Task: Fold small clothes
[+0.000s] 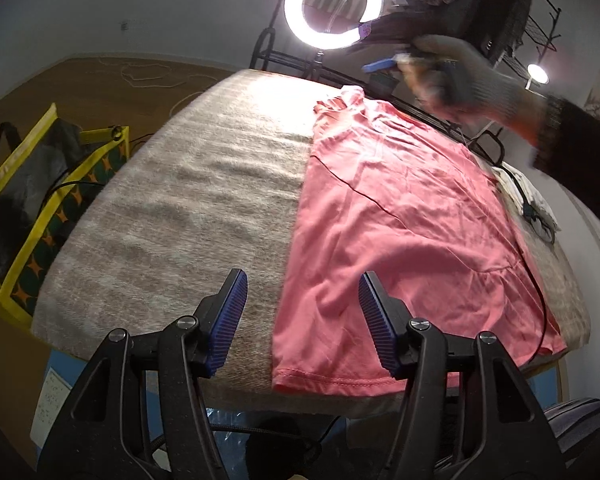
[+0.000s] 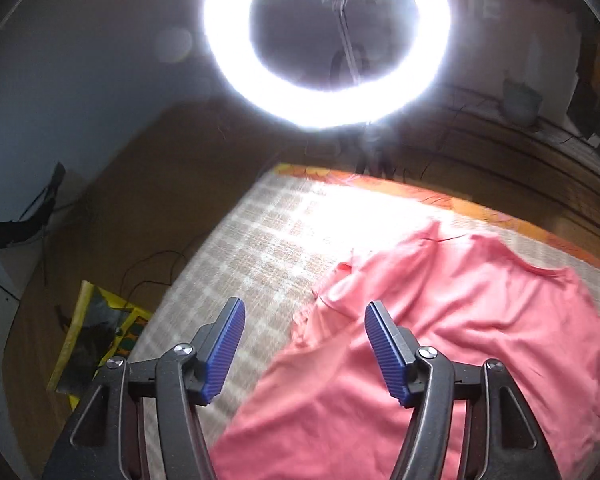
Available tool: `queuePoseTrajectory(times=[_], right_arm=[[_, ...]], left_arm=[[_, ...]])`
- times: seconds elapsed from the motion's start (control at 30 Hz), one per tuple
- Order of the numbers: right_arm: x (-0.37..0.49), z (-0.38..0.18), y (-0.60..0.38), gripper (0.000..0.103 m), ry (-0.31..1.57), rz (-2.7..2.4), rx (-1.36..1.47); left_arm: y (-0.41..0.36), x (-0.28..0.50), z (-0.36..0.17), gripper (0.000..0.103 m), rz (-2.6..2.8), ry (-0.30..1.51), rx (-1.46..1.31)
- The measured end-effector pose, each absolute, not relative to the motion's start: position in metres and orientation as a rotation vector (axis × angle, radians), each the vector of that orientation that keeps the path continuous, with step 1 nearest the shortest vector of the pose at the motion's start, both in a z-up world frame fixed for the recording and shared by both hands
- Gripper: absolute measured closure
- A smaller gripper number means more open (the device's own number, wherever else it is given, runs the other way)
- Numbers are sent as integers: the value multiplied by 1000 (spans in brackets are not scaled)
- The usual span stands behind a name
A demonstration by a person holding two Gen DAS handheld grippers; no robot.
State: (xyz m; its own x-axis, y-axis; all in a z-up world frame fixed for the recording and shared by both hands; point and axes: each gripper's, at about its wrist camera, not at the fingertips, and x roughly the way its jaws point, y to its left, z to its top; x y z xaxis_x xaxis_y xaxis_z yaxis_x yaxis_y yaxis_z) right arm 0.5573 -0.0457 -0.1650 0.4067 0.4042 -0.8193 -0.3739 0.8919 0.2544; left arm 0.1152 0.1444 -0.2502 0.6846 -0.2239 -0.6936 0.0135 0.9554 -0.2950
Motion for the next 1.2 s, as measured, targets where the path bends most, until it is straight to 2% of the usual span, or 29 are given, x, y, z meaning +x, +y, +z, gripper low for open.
queuePoseTrajectory(times=[0.1,0.23,0.4,0.47,0.5,0.53,0.57,0.73,0.8,0.87,0.9,0.93,1.03,1.13,1.2], right_arm=[[586,-196,-22,44,1096,463,-9],[613,-232,-1,57,1155,404,-102],[628,-255,-5,60,1210,305,-180],[628,-263,-7,80,1233,313,-182],[628,-263,-6,87,1239,315,-188],[628,-265,-6,100,1241,322,-187],[628,-265,-6,103,1241,331,-175],[628,-226,-18,103,1097,481,58],[630,-217,-14,97,1089,493,19],[629,-216,-7,45,1083,466,-80],[629,-217,-3,35,1085,449,-115],[629,-220,0,29,1094,435,-144],[637,-247,11,33,1176,396,-175],[640,-279,27,48,1244,358,-227],[637,-291,32,51,1262,334,-279]], left_arm=[[138,115,-252,43,-159,807,-248],[134,116,-254,43,-168,802,-218],[131,117,-262,44,-176,808,-209],[130,119,-266,48,-182,813,-220],[129,120,-267,52,-181,818,-217],[128,120,-268,54,-177,820,-212],[128,120,-268,54,-173,819,-208],[132,110,-261,54,-115,784,-187],[134,108,-260,54,-86,782,-180],[136,107,-262,54,-81,792,-185],[135,108,-264,54,-85,801,-187],[134,108,-265,54,-89,811,-187],[128,110,-270,54,-104,837,-183],[124,110,-277,54,-120,861,-200],[124,113,-284,54,-117,895,-226]])
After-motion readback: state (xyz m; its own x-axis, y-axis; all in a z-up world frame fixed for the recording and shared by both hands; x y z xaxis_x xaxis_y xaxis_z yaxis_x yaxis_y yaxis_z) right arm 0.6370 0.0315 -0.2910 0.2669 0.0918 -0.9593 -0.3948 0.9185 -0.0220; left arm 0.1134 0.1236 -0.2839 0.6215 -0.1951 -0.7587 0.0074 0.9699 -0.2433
